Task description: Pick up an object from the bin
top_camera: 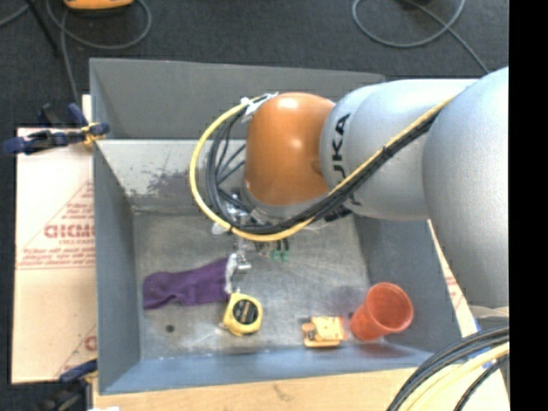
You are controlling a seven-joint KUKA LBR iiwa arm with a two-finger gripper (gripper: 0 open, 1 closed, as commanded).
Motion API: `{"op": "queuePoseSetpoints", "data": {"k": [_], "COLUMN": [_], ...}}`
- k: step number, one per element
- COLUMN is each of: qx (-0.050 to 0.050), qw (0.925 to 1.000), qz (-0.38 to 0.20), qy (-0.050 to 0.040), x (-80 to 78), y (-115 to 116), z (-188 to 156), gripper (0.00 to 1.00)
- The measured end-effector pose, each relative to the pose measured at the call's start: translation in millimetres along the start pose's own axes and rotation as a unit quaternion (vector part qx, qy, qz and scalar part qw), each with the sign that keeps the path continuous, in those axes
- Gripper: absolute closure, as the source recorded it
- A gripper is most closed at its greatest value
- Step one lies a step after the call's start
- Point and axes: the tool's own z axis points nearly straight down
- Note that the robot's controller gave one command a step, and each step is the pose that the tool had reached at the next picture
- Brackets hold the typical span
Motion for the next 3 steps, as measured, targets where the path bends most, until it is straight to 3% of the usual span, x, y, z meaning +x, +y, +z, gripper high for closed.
{"op": "queuePoseSetpoints", "data": {"k": [1, 2, 3], "qx": [-0.003, -0.003, 0.0], "qw": [0.9986, 0.9986, 0.999], "qz": [-0.049, -0.049, -0.045], "qy": [-0.0176, -0.0174, 0.0001], "x": [3.1, 3.1, -7.8], "y": [14, 14, 0], "z": [68, 68, -61], "gripper": [1.0, 1.0, 1.0]}}
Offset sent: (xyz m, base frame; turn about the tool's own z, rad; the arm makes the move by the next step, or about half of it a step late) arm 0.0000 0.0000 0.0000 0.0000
